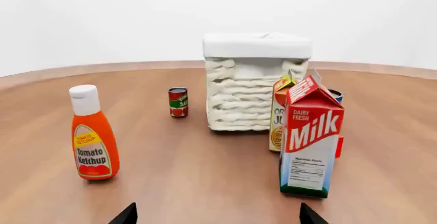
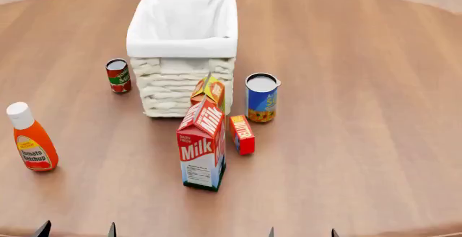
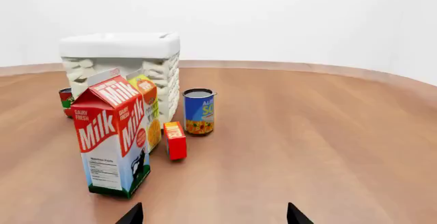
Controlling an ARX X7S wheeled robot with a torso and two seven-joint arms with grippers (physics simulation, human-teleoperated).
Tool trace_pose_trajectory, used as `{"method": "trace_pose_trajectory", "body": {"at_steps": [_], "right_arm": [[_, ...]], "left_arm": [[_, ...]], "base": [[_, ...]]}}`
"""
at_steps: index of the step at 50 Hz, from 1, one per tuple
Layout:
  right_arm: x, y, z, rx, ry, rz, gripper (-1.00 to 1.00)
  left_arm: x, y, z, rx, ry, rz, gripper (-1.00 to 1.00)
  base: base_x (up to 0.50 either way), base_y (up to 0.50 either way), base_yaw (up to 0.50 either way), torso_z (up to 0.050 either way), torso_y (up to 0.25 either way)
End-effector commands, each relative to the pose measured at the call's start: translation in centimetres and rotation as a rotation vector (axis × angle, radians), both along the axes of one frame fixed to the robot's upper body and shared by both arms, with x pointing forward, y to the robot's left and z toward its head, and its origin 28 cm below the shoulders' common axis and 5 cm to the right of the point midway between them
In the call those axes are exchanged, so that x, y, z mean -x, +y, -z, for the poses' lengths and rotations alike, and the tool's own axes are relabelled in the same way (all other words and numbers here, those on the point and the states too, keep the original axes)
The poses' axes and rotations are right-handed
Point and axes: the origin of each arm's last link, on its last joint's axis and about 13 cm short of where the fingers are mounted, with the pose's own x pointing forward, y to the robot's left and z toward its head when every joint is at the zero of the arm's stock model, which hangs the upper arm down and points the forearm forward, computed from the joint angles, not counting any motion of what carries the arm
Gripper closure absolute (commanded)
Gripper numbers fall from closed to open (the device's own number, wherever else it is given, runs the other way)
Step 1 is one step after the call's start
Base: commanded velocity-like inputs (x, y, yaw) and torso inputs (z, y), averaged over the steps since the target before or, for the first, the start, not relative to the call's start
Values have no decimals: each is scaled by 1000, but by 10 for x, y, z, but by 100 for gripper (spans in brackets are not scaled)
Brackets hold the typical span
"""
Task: Pick up the butter and put it in the basket.
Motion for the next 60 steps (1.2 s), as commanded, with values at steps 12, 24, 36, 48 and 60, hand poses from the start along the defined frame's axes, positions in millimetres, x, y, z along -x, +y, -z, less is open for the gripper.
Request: {"method": "trace_pose_trajectory", "body": {"at_steps": [12,24,36,48,60], "right_arm": [[-6,2,0,24,10,5,-100],[-10,1,-3,39,19,-15,-100],[-10,4,-3,65,24,-21,-100],[-4,4,-5,63,13,-17,-100],[-6,6,-3,101,48,27,-100]], "left_arm": [[-5,0,0,-99,-43,15,-100],[-12,2,2,-22,-1,1,-100],[-15,5,-2,-11,-4,-13,-100],[-8,5,0,-40,9,4,-100],[-9,7,-2,-34,8,-2,-100]], "base": [[0,0,0,0,0],[0,0,434,0,0],[0,0,500,0,0],[0,0,500,0,0],[7,4,125,0,0]]}}
